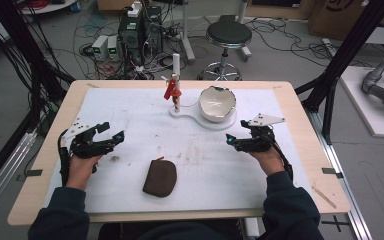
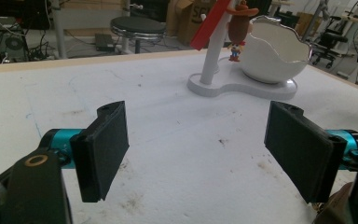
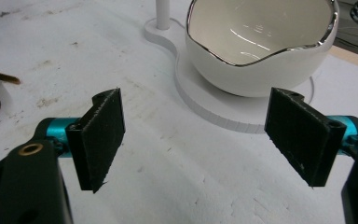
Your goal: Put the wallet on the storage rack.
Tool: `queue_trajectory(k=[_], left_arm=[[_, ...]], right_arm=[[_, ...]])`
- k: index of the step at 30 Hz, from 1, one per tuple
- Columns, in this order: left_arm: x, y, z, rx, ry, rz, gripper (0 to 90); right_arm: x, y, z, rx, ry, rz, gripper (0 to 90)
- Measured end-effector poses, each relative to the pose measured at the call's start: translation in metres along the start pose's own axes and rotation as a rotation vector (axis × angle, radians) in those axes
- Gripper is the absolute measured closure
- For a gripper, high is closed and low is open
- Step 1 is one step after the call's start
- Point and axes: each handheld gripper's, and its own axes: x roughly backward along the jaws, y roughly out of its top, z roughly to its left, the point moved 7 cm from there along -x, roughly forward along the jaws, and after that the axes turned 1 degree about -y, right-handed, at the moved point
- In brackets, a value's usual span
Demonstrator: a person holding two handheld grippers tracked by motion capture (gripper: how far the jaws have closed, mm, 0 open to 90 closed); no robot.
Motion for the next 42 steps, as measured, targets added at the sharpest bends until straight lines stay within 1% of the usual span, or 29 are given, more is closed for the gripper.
queue_trajectory(k=[2, 3, 5, 7, 10, 12, 14, 16, 17, 20, 21, 24, 25, 27, 28, 29, 30, 31, 33, 34, 35, 36, 38, 39, 40, 41, 42], left_arm=[[0.000, -0.001, 0.001, -0.003, -0.001, 0.008, 21.5], [0.000, -0.001, 0.001, -0.001, -0.003, 0.009, 21.4], [0.000, 0.000, -0.001, 0.003, -0.006, -0.004, 21.5], [0.000, 0.001, -0.002, -0.006, -0.014, 0.001, 21.5], [0.001, 0.001, -0.009, -0.011, -0.040, 0.012, 21.5], [0.000, 0.000, -0.018, -0.026, -0.071, 0.023, 21.3], [-0.002, -0.001, -0.030, -0.025, -0.122, 0.034, 20.2], [-0.005, -0.004, -0.045, -0.037, -0.171, 0.042, 19.1], [-0.007, -0.006, -0.055, -0.048, -0.206, 0.056, 18.5], [-0.010, -0.012, -0.077, -0.077, -0.267, 0.096, 18.5], [-0.012, -0.017, -0.085, -0.096, -0.285, 0.119, 18.5], [-0.014, -0.026, -0.100, -0.121, -0.319, 0.161, 18.5], [-0.015, -0.030, -0.103, -0.129, -0.324, 0.175, 18.5], [-0.019, -0.036, -0.108, -0.146, -0.318, 0.207, 18.5], [-0.020, -0.039, -0.109, -0.156, -0.316, 0.225, 18.5], [-0.022, -0.042, -0.108, -0.158, -0.305, 0.248, 18.5], [-0.024, -0.044, -0.107, -0.156, -0.292, 0.264, 18.5], [-0.026, -0.047, -0.105, -0.145, -0.278, 0.282, 18.5], [-0.030, -0.054, -0.099, -0.122, -0.238, 0.334, 19.7], [-0.033, -0.057, -0.097, -0.105, -0.226, 0.356, 19.7], [-0.035, -0.060, -0.096, -0.089, -0.222, 0.378, 20.6], [-0.036, -0.061, -0.094, -0.059, -0.231, 0.389, 21.6], [-0.037, -0.062, -0.094, -0.036, -0.251, 0.396, 23.1], [-0.037, -0.062, -0.096, -0.023, -0.283, 0.398, 26.9], [-0.036, -0.063, -0.097, 0.009, -0.324, 0.407, 38.0], [-0.036, -0.063, -0.097, 0.009, -0.324, 0.407, 42.6], [-0.036, -0.063, -0.097, 0.034, -0.347, 0.414, 46.7]], right_arm=[[0.000, 0.000, 0.000, -0.011, -0.003, -0.002, 20.4], [0.000, 0.000, 0.000, -0.010, -0.001, 0.001, 20.3], [-0.001, -0.002, 0.002, -0.006, 0.003, 0.012, 20.4], [-0.004, -0.003, 0.003, 0.006, -0.002, 0.022, 20.4], [-0.005, -0.003, 0.004, 0.006, 0.000, 0.029, 20.4], [-0.004, -0.003, 0.004, 0.001, 0.006, 0.027, 20.4], [-0.004, -0.002, 0.004, 0.007, 0.006, 0.019, 20.4], [-0.004, -0.002, 0.004, 0.003, 0.009, 0.014, 20.3], [-0.004, -0.002, 0.004, 0.011, 0.010, 0.016, 20.4], [-0.008, -0.002, 0.005, 0.013, 0.018, 0.025, 20.4], [-0.010, -0.002, 0.006, 0.015, 0.024, 0.027, 20.4], [-0.012, -0.001, 0.006, 0.013, 0.028, 0.026, 20.4], [-0.012, -0.001, 0.006, 0.007, 0.030, 0.025, 20.4], [-0.013, -0.001, 0.006, 0.009, 0.030, 0.025, 20.4], [-0.013, -0.001, 0.006, 0.010, 0.032, 0.026, 20.4], [-0.013, -0.001, 0.006, 0.007, 0.031, 0.026, 20.4], [-0.012, -0.001, 0.006, 0.004, 0.033, 0.028, 20.4], [-0.012, -0.001, 0.007, 0.002, 0.035, 0.028, 20.4], [-0.013, -0.001, 0.008, 0.009, 0.035, 0.028, 20.4], [-0.013, -0.001, 0.008, 0.009, 0.035, 0.028, 20.4], [-0.013, -0.001, 0.009, 0.012, 0.038, 0.030, 20.4], [-0.013, -0.001, 0.009, 0.013, 0.037, 0.031, 20.4], [-0.013, -0.001, 0.009, 0.013, 0.037, 0.031, 20.4], [-0.013, -0.001, 0.009, 0.013, 0.038, 0.029, 20.4], [-0.014, -0.001, 0.008, 0.006, 0.036, 0.030, 20.4], [-0.014, -0.001, 0.008, 0.006, 0.036, 0.030, 20.4], [-0.014, -0.001, 0.008, 0.010, 0.039, 0.032, 20.4]])
